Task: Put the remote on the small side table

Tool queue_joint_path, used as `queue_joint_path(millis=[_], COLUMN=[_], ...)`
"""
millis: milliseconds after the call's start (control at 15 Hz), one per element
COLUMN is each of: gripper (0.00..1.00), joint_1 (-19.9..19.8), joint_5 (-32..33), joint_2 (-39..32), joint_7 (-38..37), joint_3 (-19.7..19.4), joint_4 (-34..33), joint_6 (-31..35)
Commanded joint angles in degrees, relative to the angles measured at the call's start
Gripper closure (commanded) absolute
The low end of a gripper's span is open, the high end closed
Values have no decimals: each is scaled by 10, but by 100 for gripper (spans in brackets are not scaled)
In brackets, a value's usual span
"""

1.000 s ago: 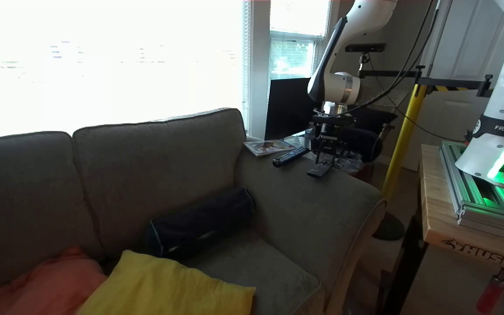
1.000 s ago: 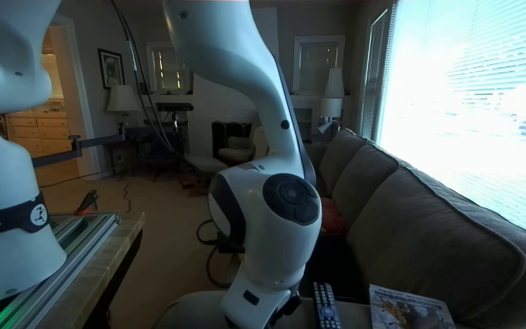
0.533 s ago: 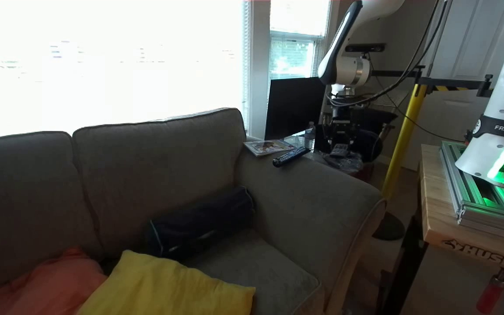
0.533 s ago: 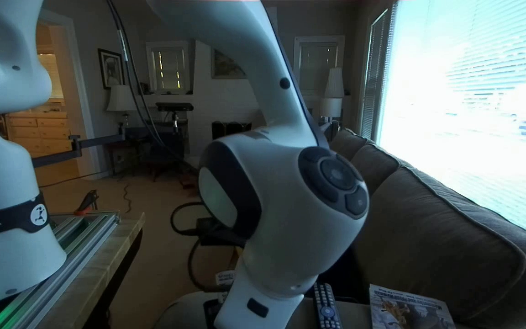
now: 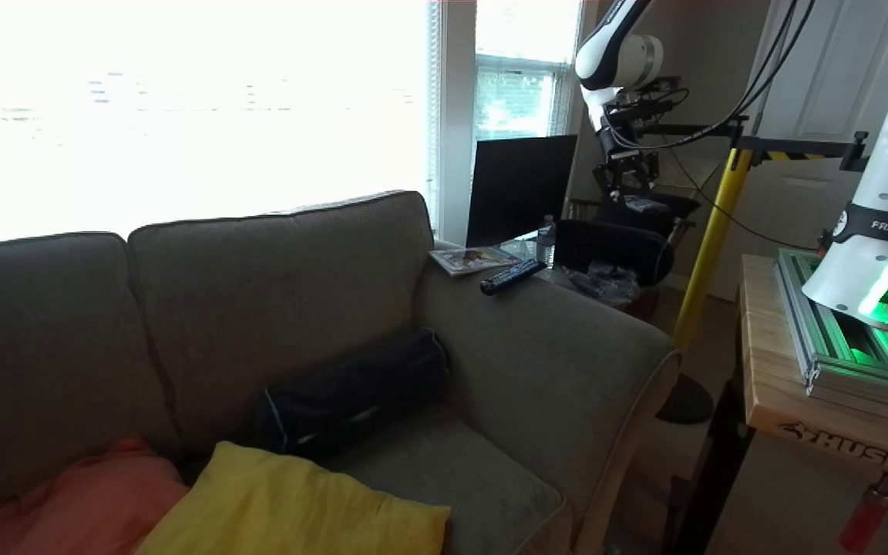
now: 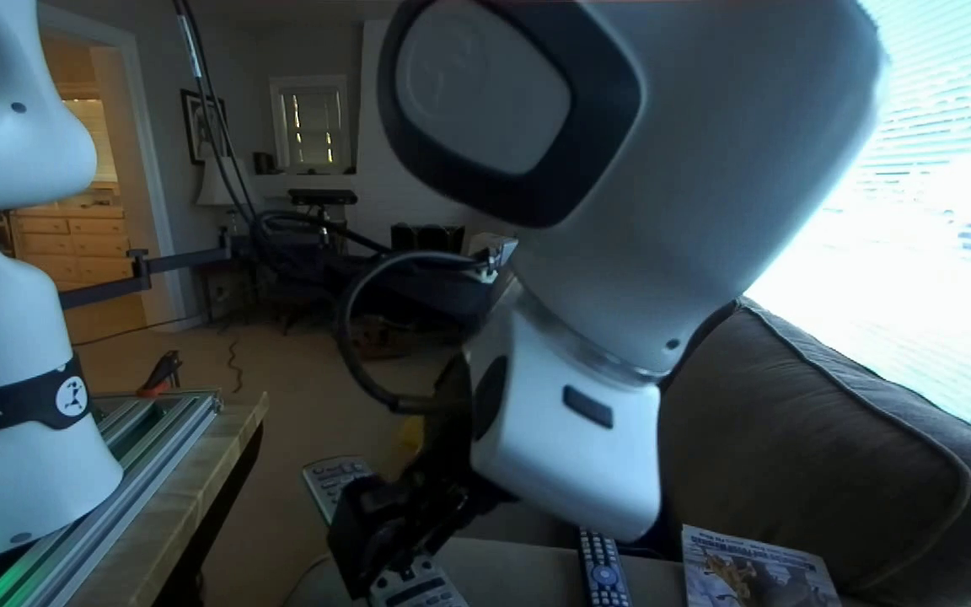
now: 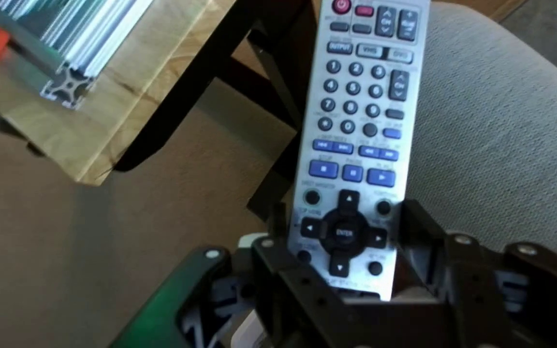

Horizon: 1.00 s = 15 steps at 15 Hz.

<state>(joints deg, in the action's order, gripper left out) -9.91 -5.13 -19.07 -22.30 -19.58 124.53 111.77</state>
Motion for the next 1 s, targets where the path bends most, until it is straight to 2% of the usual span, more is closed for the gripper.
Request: queue_joint_path(millis=[0,267,467,533,667,733,800,867,933], gripper=[65,65,65,65,65,65,40,65,65], joint_1=[19,40,55,54,32,46,46,46,52], joint_5=[99,190,266,267,196,228,225,225,236], joint_2=[6,-35,-84,-95,-69,-85,-89,-90,-112], joint_7=[-29,-45,-61,-54,4,-35,-32,-32,-52], joint_3=[10,25,22,23,48,34,35,35,30], joint_4=[-35,-81,-105,-114,-94,-96,-96,-96,-106], joint_6=[4,46,85,77,40,70,68,69,65])
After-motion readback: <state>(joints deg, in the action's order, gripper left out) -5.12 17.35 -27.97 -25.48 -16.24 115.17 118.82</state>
